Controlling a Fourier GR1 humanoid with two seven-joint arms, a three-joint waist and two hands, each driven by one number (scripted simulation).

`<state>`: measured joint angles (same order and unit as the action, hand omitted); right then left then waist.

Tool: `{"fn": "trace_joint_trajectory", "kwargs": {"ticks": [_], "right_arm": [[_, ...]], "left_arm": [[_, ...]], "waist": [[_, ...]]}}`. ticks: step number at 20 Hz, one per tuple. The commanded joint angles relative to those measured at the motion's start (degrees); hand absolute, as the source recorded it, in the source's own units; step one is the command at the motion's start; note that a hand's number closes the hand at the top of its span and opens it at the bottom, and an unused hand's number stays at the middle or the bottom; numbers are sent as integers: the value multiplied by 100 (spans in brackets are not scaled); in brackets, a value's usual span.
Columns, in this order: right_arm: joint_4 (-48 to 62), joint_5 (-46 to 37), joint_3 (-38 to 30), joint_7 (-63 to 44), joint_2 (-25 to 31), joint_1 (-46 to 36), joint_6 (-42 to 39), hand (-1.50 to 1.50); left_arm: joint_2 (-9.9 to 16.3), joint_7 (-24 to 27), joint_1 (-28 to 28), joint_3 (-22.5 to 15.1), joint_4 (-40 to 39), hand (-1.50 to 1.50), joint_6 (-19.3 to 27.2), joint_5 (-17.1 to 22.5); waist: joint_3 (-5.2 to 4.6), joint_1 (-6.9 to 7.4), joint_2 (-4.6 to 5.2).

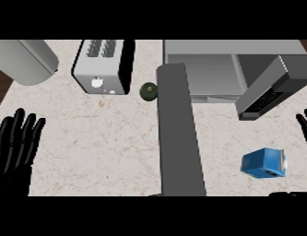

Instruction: Pick up the milk, place it into the microwave and close the microwave

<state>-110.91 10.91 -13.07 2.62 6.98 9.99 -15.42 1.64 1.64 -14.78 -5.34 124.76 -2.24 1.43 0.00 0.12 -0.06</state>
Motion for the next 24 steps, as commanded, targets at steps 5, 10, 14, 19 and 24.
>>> {"fn": "trace_joint_trajectory", "kwargs": {"ticks": [5, 10, 14, 19, 24], "right_arm": [[1461, -337, -406, 1425, 140, 420, -572, -150], [2389, -674, -517, 2128, 174, 194, -519, -150], [2882, -638, -696, 2445, 290, 75, -565, -150], [3782, -900, -522, 2810, 193, -543, -382, -150], [5272, -1090, -669, 3873, 506, -770, -660, -150]], "left_arm": [[-156, -98, -463, -448, 521, -150, 56, -269], [-158, -85, -613, -547, 661, -150, 62, -275], [-160, 164, -711, -616, 512, -150, 162, -476], [-36, -238, -485, -259, 663, -150, -7, -120], [23, 275, -891, -237, 553, -150, -202, 17]], "waist": [[4, 4, 1], [3, 11, 2], [1, 10, 1], [1, 9, 4], [2, 27, 5]]}}
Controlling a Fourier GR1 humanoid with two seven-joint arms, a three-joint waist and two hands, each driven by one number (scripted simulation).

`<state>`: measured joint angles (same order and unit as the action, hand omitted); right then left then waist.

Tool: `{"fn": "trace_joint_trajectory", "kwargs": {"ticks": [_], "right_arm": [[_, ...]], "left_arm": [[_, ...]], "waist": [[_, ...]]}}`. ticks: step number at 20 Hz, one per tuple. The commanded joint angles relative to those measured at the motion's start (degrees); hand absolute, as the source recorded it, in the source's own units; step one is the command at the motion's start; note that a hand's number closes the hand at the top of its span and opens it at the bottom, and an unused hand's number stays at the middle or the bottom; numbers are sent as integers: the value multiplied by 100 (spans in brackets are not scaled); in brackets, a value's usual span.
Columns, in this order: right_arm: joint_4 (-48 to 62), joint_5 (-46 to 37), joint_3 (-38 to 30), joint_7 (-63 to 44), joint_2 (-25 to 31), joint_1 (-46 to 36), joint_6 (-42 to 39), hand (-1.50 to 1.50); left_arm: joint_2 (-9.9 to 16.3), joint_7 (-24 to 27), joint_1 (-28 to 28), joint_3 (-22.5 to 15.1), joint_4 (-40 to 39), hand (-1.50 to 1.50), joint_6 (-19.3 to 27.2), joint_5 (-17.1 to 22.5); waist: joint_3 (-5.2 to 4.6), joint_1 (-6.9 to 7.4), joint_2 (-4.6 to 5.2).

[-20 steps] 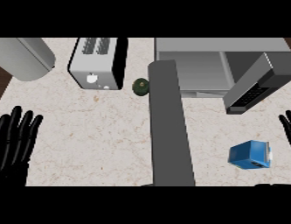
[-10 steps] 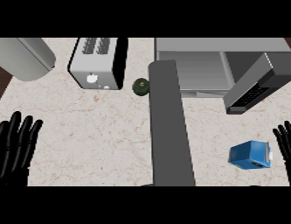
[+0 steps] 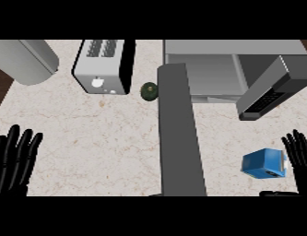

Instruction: Pick up the milk, place it into the microwave and close the microwave

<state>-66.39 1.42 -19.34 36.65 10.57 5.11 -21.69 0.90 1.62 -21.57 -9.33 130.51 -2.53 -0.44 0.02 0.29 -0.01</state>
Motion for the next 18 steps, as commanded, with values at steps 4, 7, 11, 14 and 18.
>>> {"fn": "trace_joint_trajectory", "kwargs": {"ticks": [4, 7, 11, 14, 18], "right_arm": [[2025, -130, -271, 1017, 475, -994, -55, -150], [2125, -332, 1, 1322, 246, -813, 237, -150], [3609, -679, 60, 2252, 344, -1390, 378, -150], [3368, -1054, 482, 2520, 508, -1176, 249, 150], [3315, -1099, 446, 3000, 357, -1371, 945, 150]], "left_arm": [[38, -33, 169, 194, -87, -150, -15, 104], [41, -189, 65, 39, 97, -150, -13, -25], [-86, -108, 168, -262, 21, -150, 242, -323], [72, -280, 75, 54, 303, -150, 75, 51], [45, 250, -322, -24, 73, -150, -54, 22]], "waist": [[2, 17, 7], [0, 0, 0], [9, 37, 14], [11, 53, 15], [7, 60, 3]]}}
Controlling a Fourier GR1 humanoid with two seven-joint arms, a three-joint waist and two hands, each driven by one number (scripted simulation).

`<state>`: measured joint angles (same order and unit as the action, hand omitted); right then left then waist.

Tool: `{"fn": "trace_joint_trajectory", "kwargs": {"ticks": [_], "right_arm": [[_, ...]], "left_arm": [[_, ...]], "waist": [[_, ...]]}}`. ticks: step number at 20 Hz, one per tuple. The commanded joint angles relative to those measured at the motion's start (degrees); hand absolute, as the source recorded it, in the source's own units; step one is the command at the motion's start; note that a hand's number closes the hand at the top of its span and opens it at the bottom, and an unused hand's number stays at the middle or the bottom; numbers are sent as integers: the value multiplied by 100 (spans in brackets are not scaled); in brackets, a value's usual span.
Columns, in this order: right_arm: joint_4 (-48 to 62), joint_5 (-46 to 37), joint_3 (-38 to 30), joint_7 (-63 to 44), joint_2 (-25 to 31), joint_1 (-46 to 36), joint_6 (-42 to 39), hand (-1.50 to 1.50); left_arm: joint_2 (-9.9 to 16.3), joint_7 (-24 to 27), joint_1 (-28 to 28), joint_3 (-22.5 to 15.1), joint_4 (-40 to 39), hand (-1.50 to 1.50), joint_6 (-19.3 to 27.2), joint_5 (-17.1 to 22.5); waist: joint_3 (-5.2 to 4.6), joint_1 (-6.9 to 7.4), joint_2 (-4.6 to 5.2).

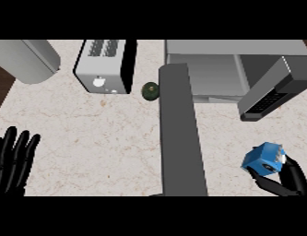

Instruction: Pick up the milk, place it into the microwave and close the microwave

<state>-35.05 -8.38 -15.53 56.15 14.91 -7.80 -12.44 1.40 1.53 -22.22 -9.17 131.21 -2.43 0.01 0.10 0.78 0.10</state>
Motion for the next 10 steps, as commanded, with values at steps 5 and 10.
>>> {"fn": "trace_joint_trajectory", "kwargs": {"ticks": [5, 10], "right_arm": [[-287, 190, 452, 770, -104, -50, -1239, 150], [-130, 322, 452, 1278, -587, 325, -550, 150]], "left_arm": [[-102, -186, -115, -258, 234, -150, 112, -183], [49, -80, -264, -33, 270, -150, -87, 105]], "waist": [[-2, -50, -28], [0, -37, -13]]}}
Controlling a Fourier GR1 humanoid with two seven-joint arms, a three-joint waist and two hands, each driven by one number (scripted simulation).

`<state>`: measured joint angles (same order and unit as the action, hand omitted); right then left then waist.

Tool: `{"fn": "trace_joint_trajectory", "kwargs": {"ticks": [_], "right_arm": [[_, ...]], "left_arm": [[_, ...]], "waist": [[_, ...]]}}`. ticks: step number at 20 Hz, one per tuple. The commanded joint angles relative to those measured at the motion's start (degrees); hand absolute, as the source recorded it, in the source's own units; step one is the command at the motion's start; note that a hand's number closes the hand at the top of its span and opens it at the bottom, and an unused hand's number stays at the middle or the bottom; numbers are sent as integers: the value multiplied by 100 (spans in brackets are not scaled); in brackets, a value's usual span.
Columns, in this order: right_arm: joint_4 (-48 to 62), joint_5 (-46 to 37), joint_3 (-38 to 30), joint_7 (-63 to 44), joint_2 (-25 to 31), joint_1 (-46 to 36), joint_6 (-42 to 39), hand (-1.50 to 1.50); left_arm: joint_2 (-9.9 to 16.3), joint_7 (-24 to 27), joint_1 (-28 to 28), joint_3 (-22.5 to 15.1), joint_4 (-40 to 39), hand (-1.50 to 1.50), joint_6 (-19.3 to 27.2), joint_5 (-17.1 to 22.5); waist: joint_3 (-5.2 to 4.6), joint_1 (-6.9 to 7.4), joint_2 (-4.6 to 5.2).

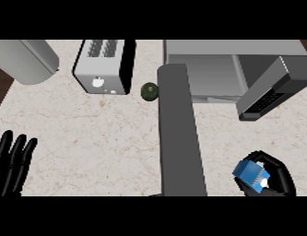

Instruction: Pick up the milk, place it into the microwave and close the microwave

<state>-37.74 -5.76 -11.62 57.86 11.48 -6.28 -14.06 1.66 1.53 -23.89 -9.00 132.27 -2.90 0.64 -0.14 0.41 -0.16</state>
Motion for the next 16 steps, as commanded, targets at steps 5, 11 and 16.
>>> {"fn": "trace_joint_trajectory", "kwargs": {"ticks": [5, 11, 16], "right_arm": [[-392, 63, 298, 956, -595, 377, -50, 150], [-1767, 252, 512, -180, -891, 719, 441, 150], [-2094, 302, 902, -767, -1138, 227, 1245, 150]], "left_arm": [[-32, -304, 149, 43, 106, -150, 79, 71], [49, -244, 60, 420, 11, -150, -44, 329], [82, 121, -245, 624, -75, -150, -285, 513]], "waist": [[17, -50, 11], [11, -44, 5], [11, -12, 7]]}}
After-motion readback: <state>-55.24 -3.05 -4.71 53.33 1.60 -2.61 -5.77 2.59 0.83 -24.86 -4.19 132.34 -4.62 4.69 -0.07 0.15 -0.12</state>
